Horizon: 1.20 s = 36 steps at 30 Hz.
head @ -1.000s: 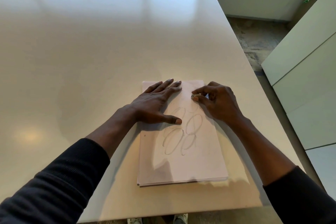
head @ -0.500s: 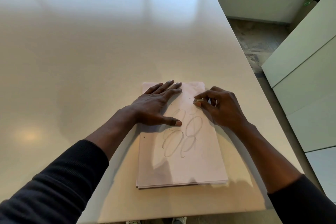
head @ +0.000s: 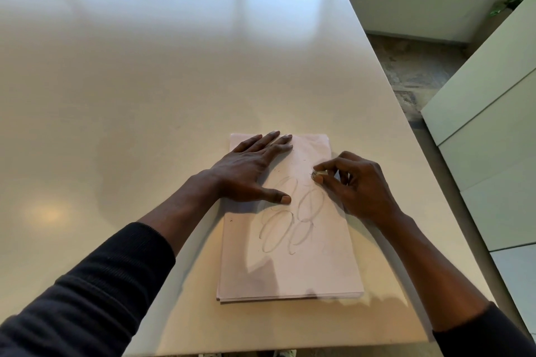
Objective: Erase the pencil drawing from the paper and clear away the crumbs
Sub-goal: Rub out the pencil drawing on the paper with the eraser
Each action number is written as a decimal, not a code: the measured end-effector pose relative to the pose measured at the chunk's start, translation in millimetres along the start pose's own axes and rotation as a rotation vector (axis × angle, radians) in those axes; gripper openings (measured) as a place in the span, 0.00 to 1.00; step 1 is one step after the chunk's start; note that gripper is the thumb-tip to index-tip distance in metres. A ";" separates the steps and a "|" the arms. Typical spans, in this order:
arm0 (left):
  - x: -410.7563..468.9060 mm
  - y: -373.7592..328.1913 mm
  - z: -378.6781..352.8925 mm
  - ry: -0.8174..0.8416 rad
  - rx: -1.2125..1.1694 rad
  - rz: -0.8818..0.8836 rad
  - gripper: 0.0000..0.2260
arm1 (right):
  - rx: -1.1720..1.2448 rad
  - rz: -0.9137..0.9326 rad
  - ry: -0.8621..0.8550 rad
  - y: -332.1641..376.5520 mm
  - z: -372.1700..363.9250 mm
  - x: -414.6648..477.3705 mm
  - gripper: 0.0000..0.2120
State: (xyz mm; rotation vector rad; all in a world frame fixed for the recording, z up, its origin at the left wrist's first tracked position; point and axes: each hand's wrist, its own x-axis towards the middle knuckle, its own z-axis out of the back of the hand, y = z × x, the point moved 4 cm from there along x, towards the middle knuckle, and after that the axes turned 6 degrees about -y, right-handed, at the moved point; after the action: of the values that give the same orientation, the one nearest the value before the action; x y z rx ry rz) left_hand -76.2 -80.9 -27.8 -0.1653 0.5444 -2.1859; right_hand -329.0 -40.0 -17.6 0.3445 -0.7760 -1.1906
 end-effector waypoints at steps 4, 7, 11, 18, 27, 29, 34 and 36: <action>-0.6 0.0 0.2 -0.006 0.001 -0.002 0.55 | 0.016 -0.005 -0.010 -2.0 1.0 1.3 0.09; -0.3 -0.1 -0.1 -0.001 0.003 -0.006 0.55 | -0.025 -0.038 -0.090 -2.2 -2.0 10.9 0.08; -0.1 0.8 -1.0 0.002 -0.002 -0.006 0.55 | -0.008 -0.010 -0.050 3.5 -6.9 2.5 0.09; -1.3 0.1 0.2 -0.006 0.003 -0.010 0.54 | -0.026 -0.058 -0.084 5.7 -6.8 13.9 0.08; -1.0 0.6 -0.2 -0.006 -0.004 0.003 0.54 | 0.062 0.014 0.024 14.3 -8.4 -5.4 0.10; -1.3 0.7 -0.2 -0.008 -0.004 0.002 0.54 | 0.046 -0.042 -0.029 9.0 -6.7 0.8 0.09; -1.2 -0.8 -0.2 -0.006 -0.009 0.004 0.55 | -0.009 -0.076 -0.096 7.9 -5.1 7.3 0.08; -1.5 -0.9 0.4 -0.004 -0.005 0.007 0.55 | 0.015 -0.028 -0.045 12.1 -5.5 -0.4 0.08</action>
State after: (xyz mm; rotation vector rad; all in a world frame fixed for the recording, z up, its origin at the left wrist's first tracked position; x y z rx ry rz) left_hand -75.9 -79.4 -26.9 -0.1702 0.5473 -2.1773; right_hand -316.8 -36.1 -14.1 0.3430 -0.8217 -1.2232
